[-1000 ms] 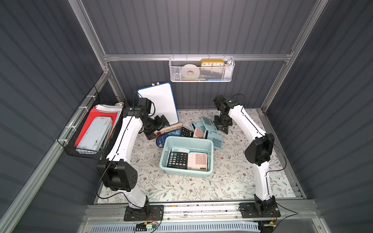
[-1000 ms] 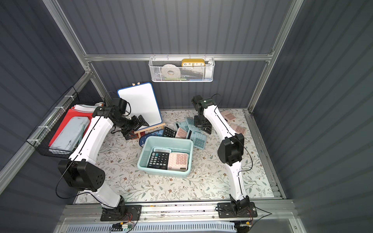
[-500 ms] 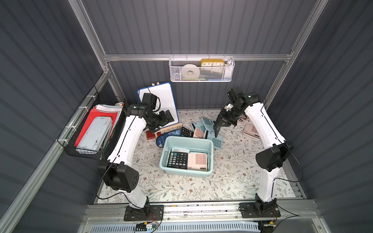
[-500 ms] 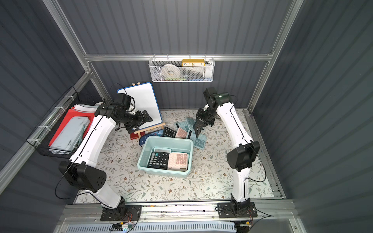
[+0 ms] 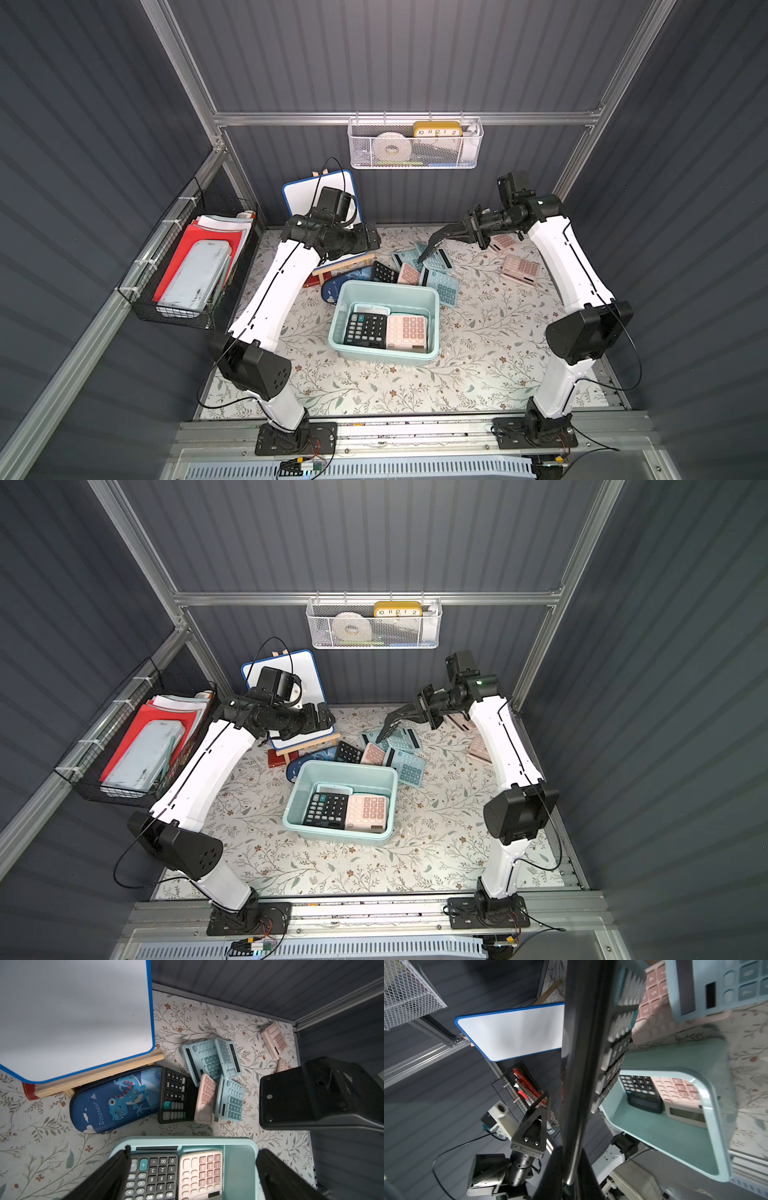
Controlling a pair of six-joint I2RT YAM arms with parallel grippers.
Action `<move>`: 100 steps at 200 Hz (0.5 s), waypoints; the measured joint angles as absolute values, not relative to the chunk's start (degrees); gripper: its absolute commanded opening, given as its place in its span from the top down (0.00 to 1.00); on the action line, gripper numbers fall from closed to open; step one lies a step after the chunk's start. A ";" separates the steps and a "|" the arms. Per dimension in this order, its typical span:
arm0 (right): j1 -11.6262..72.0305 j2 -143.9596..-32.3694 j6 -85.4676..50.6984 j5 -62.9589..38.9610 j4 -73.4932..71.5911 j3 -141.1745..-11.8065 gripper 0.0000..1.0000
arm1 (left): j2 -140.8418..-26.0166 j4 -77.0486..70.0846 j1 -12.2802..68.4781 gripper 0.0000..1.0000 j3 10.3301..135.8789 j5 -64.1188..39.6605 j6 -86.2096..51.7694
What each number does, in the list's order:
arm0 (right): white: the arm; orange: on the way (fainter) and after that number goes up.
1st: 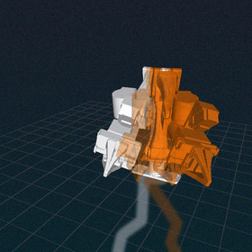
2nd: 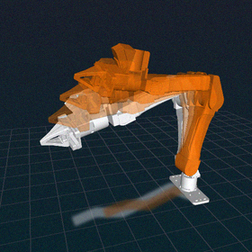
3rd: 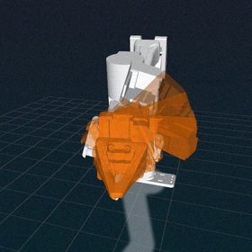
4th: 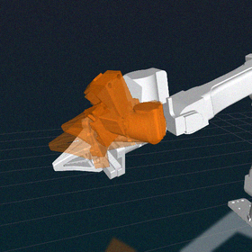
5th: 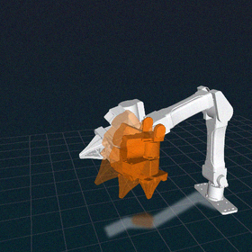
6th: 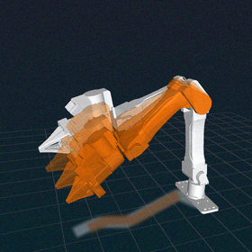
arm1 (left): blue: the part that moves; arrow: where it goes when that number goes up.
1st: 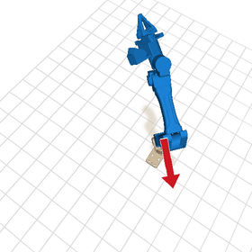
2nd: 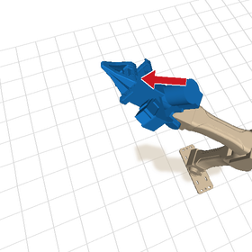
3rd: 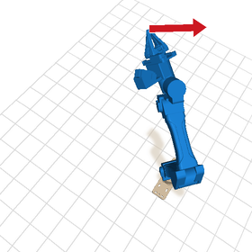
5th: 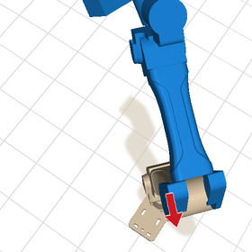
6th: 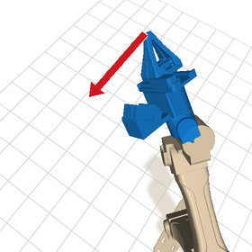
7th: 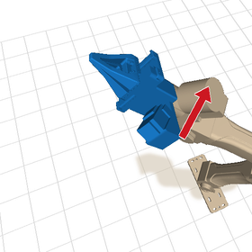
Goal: Put the calculator in the storage box
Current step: Pick up the calculator at the center of the board, then place the calculator in the storage box.
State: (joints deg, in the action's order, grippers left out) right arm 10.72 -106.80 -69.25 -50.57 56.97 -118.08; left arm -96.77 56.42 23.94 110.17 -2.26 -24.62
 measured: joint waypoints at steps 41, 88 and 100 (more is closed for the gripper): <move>10.76 -104.25 -85.34 -51.88 42.37 -108.75 1.00 | -97.47 56.23 27.81 0.01 111.98 -1.19 -20.67; 11.62 -103.61 -94.26 -52.60 36.73 -108.40 1.00 | -97.56 53.65 30.61 0.01 110.06 -0.84 -15.31; 11.94 -103.39 -95.70 -52.82 35.92 -108.40 1.00 | -97.58 52.66 30.79 0.01 108.97 -1.06 -14.09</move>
